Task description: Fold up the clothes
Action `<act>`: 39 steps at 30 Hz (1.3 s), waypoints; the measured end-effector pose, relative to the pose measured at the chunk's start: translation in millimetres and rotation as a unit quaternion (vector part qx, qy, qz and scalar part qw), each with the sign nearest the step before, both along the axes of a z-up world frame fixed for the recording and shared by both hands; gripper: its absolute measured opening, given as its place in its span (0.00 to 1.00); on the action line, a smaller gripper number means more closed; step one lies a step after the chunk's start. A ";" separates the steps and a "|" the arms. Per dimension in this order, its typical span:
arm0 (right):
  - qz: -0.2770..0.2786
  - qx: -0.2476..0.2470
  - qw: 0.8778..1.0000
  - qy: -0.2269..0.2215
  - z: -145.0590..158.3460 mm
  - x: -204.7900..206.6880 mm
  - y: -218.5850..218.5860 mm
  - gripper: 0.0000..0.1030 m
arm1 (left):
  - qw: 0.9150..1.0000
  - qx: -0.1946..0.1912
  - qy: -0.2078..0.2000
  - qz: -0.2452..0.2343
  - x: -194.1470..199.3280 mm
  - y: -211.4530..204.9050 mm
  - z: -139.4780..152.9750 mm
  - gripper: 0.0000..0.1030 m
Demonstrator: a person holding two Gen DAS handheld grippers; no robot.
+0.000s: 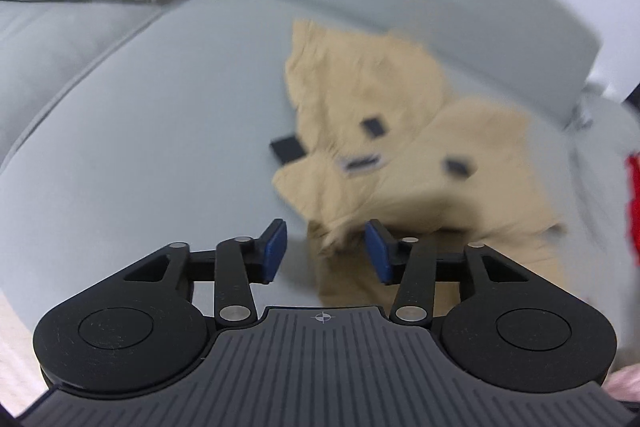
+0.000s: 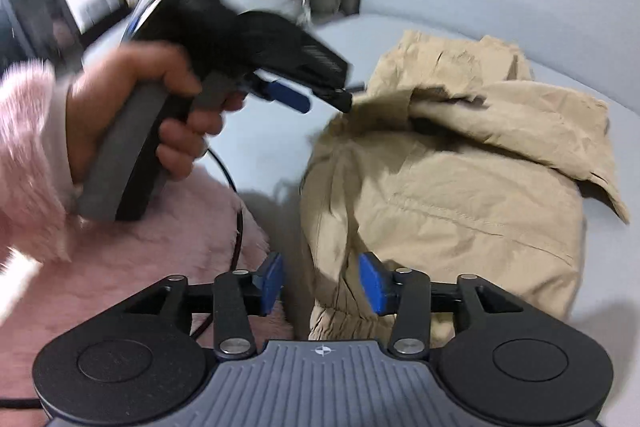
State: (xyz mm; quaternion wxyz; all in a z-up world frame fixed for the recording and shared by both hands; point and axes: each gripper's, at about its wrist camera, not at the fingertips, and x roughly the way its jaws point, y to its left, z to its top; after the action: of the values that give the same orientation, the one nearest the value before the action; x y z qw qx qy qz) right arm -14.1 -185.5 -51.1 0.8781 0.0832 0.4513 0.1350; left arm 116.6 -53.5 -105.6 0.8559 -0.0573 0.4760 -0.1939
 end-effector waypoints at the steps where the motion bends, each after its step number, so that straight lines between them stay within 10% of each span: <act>1: -0.005 0.001 1.000 -0.003 3.2 -3.0 -1.7 0.47 | 1.000 0.000 0.003 -0.027 -14.0 -5.5 8.6 0.51; 5: -0.066 -0.015 0.998 -0.013 12.7 -19.1 -28.3 0.39 | 0.991 0.026 -0.004 -0.134 -65.8 -38.7 16.2 0.47; 13: -0.103 -0.043 0.993 0.043 -25.5 -9.7 -49.2 0.20 | 0.961 0.088 0.047 -0.256 -134.0 -93.1 -18.9 0.07; 19: -0.101 -0.062 0.991 0.061 -33.7 -18.3 -48.7 0.17 | 0.968 0.113 0.126 -0.184 -118.9 -80.8 -39.8 0.05; 25: -0.144 0.010 0.989 0.030 -6.2 -35.2 -69.4 0.32 | 0.983 0.099 0.020 -0.150 -148.3 -65.6 -2.8 0.29; 32: -0.165 0.053 0.985 0.012 -10.2 -14.3 -69.3 0.32 | 0.990 0.072 -0.074 -0.091 -146.9 -71.5 12.2 0.31; 37: -0.164 0.037 0.982 0.083 -44.3 -2.7 -69.4 0.32 | 0.976 0.184 0.074 -0.084 -111.2 -88.5 -40.0 0.33; 39: -0.151 0.029 0.985 0.075 -40.0 -3.4 -68.3 0.32 | 0.980 0.172 0.064 -0.082 -109.6 -87.9 -31.9 0.32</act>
State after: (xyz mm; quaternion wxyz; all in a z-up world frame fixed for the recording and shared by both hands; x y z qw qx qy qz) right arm -17.5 -253.8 -91.2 0.8495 0.1859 0.4937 0.0073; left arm 6.9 -141.4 -137.4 0.8021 0.1179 0.5589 -0.1743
